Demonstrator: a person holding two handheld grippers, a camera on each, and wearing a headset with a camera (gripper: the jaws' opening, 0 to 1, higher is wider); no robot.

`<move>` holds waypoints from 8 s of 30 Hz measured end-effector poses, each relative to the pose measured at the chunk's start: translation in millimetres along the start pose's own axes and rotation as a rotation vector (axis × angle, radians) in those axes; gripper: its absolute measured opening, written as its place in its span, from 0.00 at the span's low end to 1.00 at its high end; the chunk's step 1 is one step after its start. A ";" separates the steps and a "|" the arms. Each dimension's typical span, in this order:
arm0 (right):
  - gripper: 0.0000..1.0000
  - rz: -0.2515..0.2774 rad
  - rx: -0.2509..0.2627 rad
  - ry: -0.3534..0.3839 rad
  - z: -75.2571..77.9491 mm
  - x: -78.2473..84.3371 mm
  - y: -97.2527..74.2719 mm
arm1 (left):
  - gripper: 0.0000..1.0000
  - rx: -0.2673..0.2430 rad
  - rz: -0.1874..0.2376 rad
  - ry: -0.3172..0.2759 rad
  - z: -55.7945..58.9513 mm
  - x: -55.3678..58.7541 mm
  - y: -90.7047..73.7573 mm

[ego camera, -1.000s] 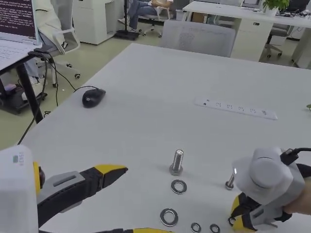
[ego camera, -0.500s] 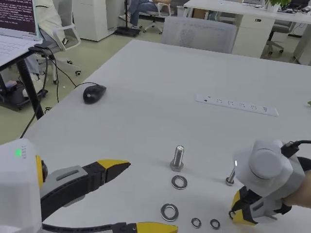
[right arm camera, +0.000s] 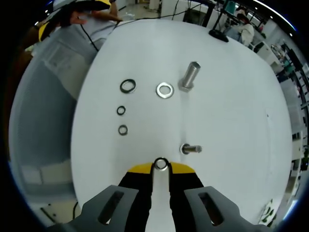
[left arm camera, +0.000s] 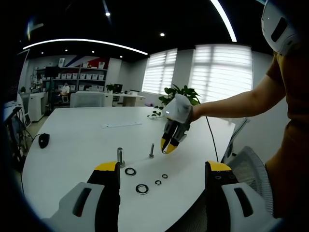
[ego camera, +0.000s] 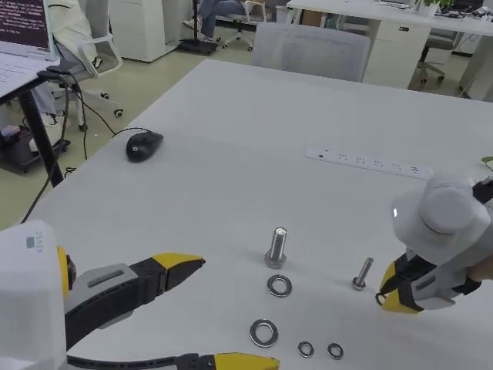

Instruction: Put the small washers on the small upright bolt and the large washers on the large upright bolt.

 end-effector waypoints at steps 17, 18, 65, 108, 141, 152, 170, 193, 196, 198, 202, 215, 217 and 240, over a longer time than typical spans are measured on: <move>0.12 0.005 0.058 -0.039 27.3 -29.0 -12.1 | 0.71 -0.004 -0.002 -0.004 -0.5 0.5 0.4; 0.12 0.002 0.057 -0.042 27.5 -29.2 -10.8 | 0.71 -0.006 -0.002 -0.005 -1.0 0.6 0.4; 0.20 -0.012 0.017 -0.097 33.7 -12.2 43.4 | 0.71 -0.035 -0.026 -0.024 -6.4 5.7 0.6; 0.18 0.011 -0.104 -0.088 -61.0 -22.0 42.4 | 0.71 -0.022 0.026 0.044 15.3 -12.9 -13.5; 0.14 -0.008 -0.110 -0.137 -68.0 -32.0 54.3 | 0.71 -0.042 0.041 0.031 17.0 -10.0 -8.9; 0.12 -0.014 -0.111 -0.121 -67.3 -32.6 54.5 | 0.71 -0.041 0.036 0.034 18.5 -11.0 -8.6; 0.12 0.008 -0.011 -0.013 -20.6 -9.0 4.3 | 0.70 -0.013 0.022 0.036 21.1 -8.9 -3.0; 0.12 0.007 0.063 -0.039 22.8 -25.9 -18.3 | 0.70 -0.007 0.005 0.037 13.9 -8.8 1.6; 0.12 0.000 0.064 -0.048 26.5 -27.6 -16.5 | 0.70 -0.007 0.002 0.037 12.8 -8.4 1.9; 0.12 -0.004 0.061 -0.049 27.0 -28.8 -14.5 | 0.70 -0.007 -0.001 0.034 12.2 -8.1 2.2; 0.12 -0.014 0.055 -0.055 26.8 -30.1 -10.1 | 0.70 -0.009 0.000 0.031 10.5 -6.9 2.2; 0.12 -0.031 0.047 -0.064 30.6 -29.6 -2.1 | 0.70 -0.022 -0.003 0.024 5.7 -3.0 2.9; 0.12 -0.033 0.047 -0.063 31.3 -29.5 -0.5 | 0.70 -0.023 -0.003 0.022 5.9 -2.6 3.2; 0.13 -0.063 0.015 -0.085 36.0 -21.2 37.9 | 0.69 -0.038 -0.022 -0.010 2.0 6.5 1.7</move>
Point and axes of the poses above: the centre of the closed fingertips' face, and the gripper's own axes: y roughly forward along the fingers, z roughly to its right, x roughly out of its underside, the point moved 8 cm from there along -y, roughly backward along the fingers, and after that the axes turned 7 degrees about y, right-handed, at the moved point
